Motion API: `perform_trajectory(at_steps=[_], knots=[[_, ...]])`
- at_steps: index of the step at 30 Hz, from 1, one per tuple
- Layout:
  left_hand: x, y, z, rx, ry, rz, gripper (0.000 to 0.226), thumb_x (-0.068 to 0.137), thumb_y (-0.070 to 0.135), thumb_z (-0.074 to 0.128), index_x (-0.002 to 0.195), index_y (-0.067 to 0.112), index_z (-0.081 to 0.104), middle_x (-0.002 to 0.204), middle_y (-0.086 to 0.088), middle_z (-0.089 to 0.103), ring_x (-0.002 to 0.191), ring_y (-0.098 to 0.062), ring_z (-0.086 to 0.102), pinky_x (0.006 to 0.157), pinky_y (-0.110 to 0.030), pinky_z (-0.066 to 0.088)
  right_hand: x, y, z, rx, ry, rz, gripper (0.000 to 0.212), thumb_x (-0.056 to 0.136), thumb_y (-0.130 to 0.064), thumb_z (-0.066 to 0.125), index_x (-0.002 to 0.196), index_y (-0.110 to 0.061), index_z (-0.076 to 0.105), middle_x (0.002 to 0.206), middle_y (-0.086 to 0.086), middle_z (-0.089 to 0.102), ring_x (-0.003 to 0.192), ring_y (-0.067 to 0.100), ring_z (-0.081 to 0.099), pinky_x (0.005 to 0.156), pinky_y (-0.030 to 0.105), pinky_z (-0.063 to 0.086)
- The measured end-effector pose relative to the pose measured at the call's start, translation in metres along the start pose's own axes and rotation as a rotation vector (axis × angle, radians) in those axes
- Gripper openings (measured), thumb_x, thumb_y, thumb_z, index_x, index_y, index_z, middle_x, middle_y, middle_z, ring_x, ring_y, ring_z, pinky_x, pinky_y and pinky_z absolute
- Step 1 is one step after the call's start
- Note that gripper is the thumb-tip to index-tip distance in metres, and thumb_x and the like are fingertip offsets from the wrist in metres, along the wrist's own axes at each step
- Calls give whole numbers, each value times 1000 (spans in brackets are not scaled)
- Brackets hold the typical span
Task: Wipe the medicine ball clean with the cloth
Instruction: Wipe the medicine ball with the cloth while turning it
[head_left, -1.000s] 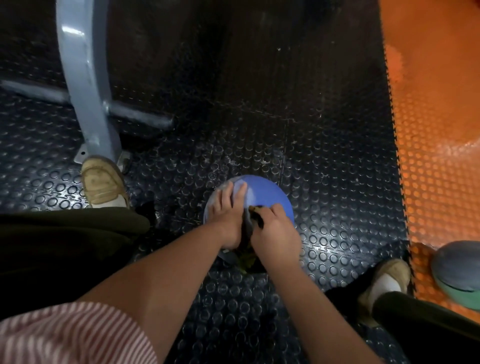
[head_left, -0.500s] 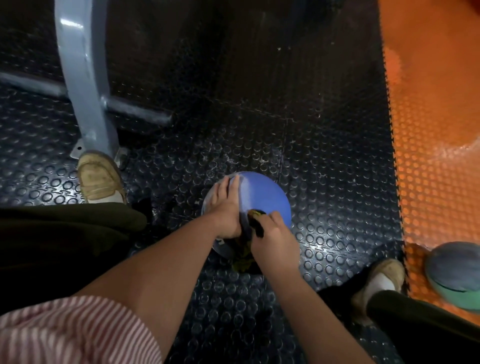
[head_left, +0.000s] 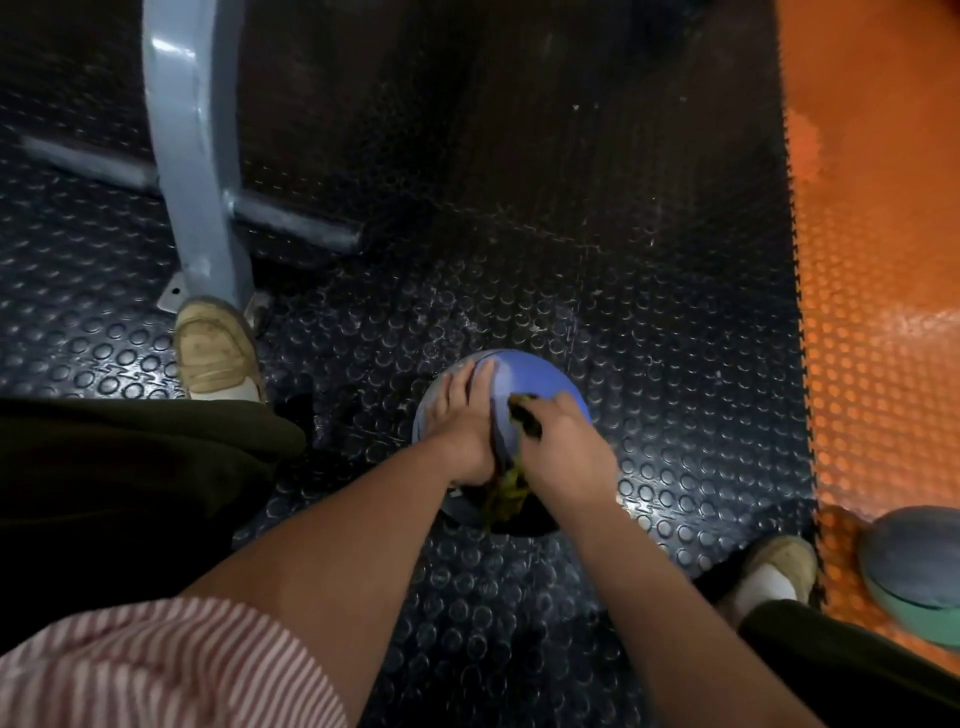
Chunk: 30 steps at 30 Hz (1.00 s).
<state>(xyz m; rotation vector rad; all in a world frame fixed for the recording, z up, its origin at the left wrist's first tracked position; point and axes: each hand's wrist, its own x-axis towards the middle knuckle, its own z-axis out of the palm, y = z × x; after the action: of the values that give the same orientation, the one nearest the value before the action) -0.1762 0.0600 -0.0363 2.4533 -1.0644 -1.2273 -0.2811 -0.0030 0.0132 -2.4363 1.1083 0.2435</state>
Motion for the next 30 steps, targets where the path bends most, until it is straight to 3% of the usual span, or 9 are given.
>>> perform_trajectory(at_steps=[5,8,11,17,21,26,30], knots=[[-7,5,1,102,-25,43,123,81,21,73,145,31,-32,155,1,-32,146,-26,-24,120,-39,-1,-11,4,3,-70,28,1,31,94,-20,45,121,-27,60,114,2,49,88,29,57,59,31,38],[-12,4,16,237,-59,48,132,79,36,75,139,23,-42,149,-5,-43,142,-31,-32,120,-46,-5,20,-3,-5,-83,45,10,25,93,-20,46,112,-21,64,113,3,52,91,28,58,62,29,38],[-14,3,28,278,-85,100,146,66,49,83,141,18,-38,149,-11,-42,140,-38,-33,118,-53,-6,50,-8,-17,-36,-23,61,23,90,-18,47,105,-16,64,112,6,56,92,27,58,67,30,41],[-14,6,20,73,3,141,122,78,20,72,147,29,-28,156,4,-30,144,-24,-28,120,-45,-5,6,13,-3,76,51,85,29,94,-17,45,115,-25,62,115,1,52,90,26,58,68,32,44],[-15,13,18,129,9,155,122,77,7,69,147,26,-30,156,2,-30,145,-26,-27,120,-45,-5,-23,25,4,62,58,76,39,91,-17,48,127,-31,56,115,-3,52,92,23,57,64,31,44],[-29,22,36,236,-40,163,133,76,40,77,143,20,-37,153,-2,-37,142,-32,-32,116,-50,-15,10,32,-6,-18,88,76,25,93,-15,46,105,-24,67,105,1,50,86,28,59,62,29,39],[-18,22,26,207,-19,183,149,62,48,87,146,18,-32,156,1,-30,144,-30,-26,116,-46,-13,45,31,-11,27,36,69,23,95,-18,47,107,-17,66,104,6,48,95,30,57,68,30,39]])
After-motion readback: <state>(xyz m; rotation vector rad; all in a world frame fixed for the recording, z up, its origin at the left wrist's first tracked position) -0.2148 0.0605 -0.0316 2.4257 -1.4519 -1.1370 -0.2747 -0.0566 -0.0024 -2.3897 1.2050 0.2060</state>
